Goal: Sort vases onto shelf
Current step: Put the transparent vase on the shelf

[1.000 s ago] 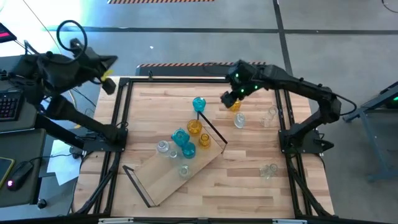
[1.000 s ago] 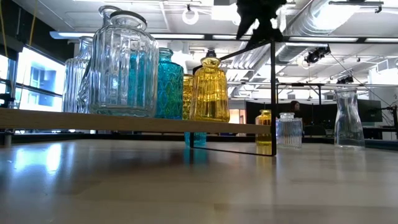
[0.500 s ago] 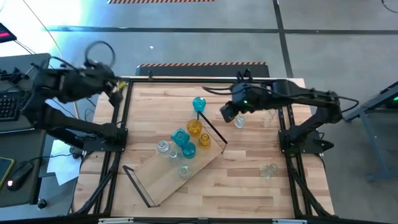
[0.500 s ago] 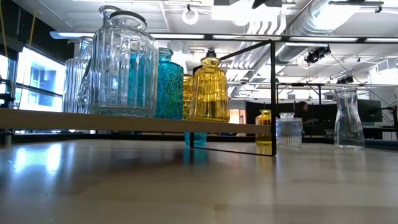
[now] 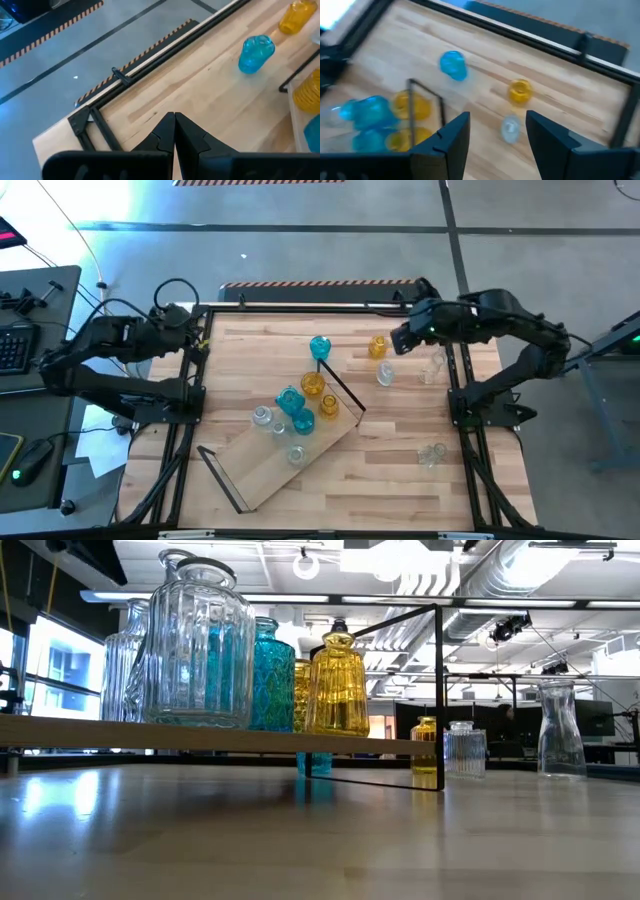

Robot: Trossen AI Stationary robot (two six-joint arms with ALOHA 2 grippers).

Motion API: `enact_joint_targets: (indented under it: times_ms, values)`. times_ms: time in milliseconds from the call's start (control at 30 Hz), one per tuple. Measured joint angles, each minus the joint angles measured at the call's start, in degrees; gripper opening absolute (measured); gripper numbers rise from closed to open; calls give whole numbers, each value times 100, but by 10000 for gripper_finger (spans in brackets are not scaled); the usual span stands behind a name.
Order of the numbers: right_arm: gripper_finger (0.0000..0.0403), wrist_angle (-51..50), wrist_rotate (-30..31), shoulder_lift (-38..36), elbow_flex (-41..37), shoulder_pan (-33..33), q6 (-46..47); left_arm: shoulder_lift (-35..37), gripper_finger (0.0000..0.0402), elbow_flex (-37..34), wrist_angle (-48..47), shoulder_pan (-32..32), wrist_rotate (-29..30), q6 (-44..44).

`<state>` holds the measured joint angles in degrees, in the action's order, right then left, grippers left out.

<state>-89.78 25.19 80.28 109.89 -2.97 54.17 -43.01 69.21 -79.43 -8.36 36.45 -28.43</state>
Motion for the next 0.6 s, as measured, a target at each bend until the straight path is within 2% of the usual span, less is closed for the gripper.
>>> enact_joint_targets:
  times_ms: [100, 200, 600]
  values:
    - [176, -25, -89, -185, -447, -402, 3, 22, 0, -223, 162, 2, -36, 1]
    - [176, -19, -474, -320, -1036, -914, -206, 17, 0, -352, 179, 2, -212, 0]
    - [176, -29, -1490, -1316, -3147, -2747, -1229, 20, 0, -380, 430, 2, -439, -2]
